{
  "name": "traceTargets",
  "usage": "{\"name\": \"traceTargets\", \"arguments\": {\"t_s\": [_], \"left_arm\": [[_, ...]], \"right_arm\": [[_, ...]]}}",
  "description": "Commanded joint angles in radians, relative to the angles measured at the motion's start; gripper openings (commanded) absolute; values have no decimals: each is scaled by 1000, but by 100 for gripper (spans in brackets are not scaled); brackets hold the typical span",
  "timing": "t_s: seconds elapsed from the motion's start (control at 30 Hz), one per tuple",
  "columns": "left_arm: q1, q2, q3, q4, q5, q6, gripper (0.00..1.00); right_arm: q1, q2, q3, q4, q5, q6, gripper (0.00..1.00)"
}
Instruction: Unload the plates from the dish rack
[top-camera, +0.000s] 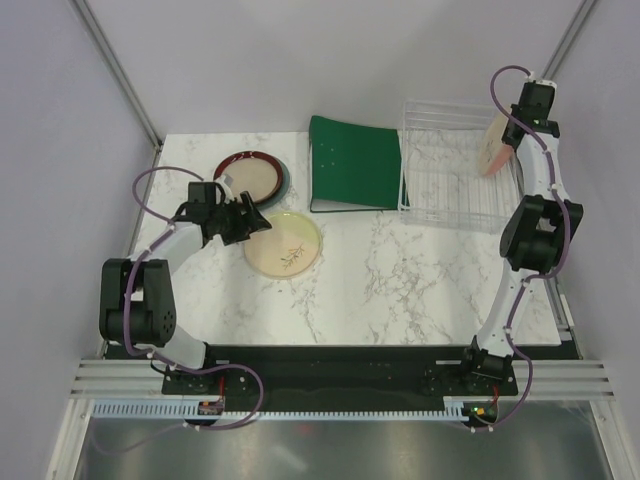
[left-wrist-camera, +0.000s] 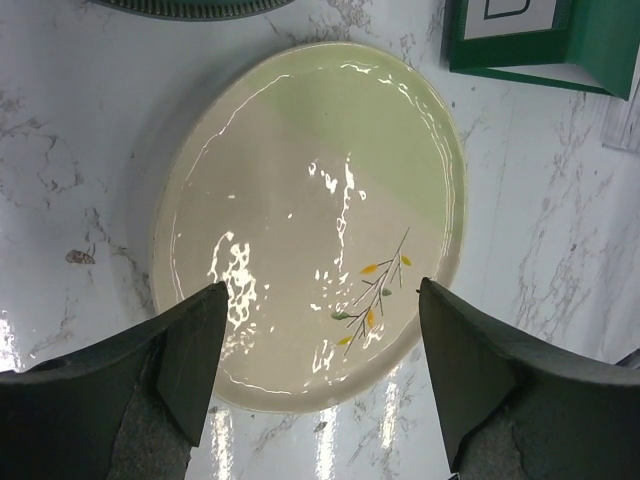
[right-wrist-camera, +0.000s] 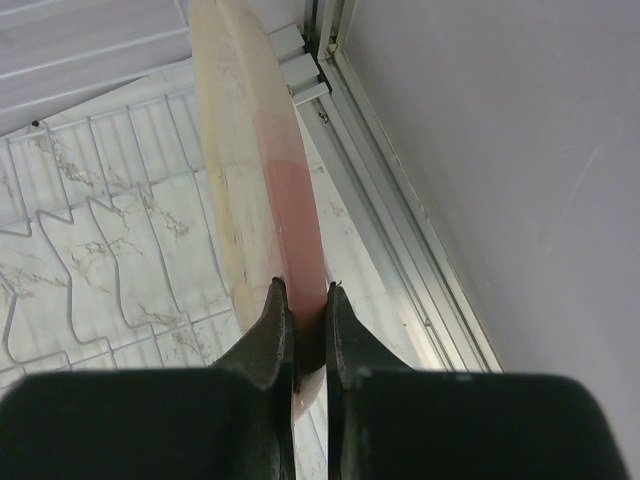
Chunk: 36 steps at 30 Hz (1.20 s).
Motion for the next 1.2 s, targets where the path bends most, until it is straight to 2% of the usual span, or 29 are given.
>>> {"name": "traceTargets", "arguments": {"t_s": [0.0, 0.13, 0.17, 0.37, 0.5, 0.77, 0.83, 0.97, 1.17], "left_arm": [[-17, 8, 40, 48, 36, -10, 84], [-36, -4, 40, 48, 30, -13, 84], [-45, -6, 40, 49, 25, -12, 100], [-69, -32, 42, 51, 27, -19, 100], [-85, -44, 43, 51, 31, -24, 100], [-106, -70, 43, 46, 34, -22, 100], [-109, -81, 43, 45, 27, -25, 100], [-115, -90, 51, 60, 51, -42, 100], [-128, -99, 27, 150, 145, -99, 100]], "right_arm": [[1, -60, -90, 85, -51, 82, 0], [3, -147, -143, 131, -40, 91, 0], [3, -161, -144, 132, -34, 85, 0], [3, -252, -133, 132, 31, 47, 0], [15, -286, -138, 128, 132, -5, 0], [89, -338, -140, 128, 273, -64, 0], [95, -381, -156, 128, 268, -61, 0], [109, -514, -274, 134, 152, 25, 0], [153, -725, -388, 123, 10, 102, 0]]}}
